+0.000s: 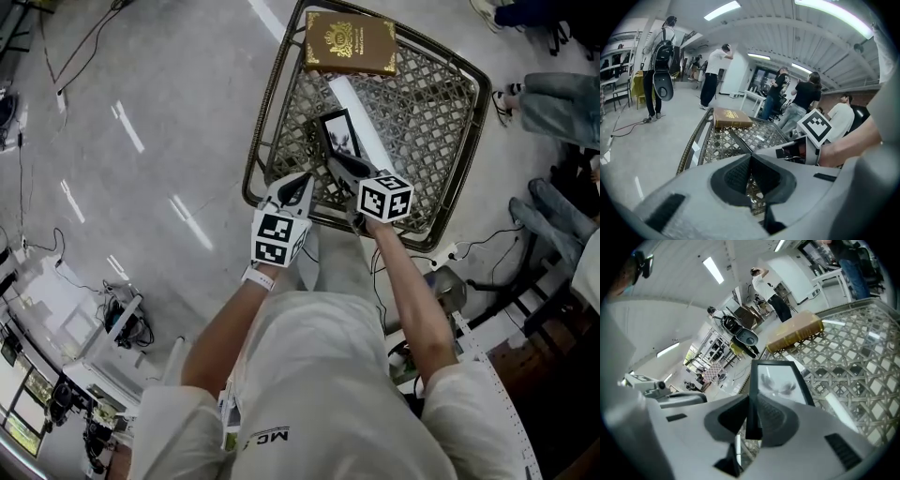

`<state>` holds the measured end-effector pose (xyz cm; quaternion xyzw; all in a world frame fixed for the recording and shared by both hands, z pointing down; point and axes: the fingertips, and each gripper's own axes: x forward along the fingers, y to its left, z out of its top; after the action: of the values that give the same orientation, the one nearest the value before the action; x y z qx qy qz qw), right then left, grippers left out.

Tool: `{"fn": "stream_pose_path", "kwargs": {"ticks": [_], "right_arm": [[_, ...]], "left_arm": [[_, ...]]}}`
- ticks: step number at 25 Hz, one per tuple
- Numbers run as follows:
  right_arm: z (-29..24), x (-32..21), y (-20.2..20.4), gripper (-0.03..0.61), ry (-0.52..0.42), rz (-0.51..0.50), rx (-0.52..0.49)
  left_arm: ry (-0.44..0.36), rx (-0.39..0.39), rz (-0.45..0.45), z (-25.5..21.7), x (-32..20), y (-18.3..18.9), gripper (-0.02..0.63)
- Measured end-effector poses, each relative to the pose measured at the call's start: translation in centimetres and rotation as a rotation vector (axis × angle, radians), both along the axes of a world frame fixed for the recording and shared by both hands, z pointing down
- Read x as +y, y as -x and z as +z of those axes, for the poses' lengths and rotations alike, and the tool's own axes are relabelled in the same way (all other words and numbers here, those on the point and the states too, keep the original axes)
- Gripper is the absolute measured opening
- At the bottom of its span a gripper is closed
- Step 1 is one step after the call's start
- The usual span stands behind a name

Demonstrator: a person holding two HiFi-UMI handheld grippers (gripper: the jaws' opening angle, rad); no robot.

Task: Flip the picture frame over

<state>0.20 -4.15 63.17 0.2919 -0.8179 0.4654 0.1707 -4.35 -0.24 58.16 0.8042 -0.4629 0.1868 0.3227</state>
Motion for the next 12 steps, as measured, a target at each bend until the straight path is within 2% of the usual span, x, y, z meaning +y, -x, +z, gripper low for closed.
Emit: {"fn": "stream_pose_path", "kwargs": {"ticks": [12], "right_arm": [[-1.6, -1.0, -0.2, 0.075, 0.120, 0.049, -0.270]], "left_arm": [[0.005, -0.006, -0.006, 0.1, 0.1, -0.8, 0.023]]}}
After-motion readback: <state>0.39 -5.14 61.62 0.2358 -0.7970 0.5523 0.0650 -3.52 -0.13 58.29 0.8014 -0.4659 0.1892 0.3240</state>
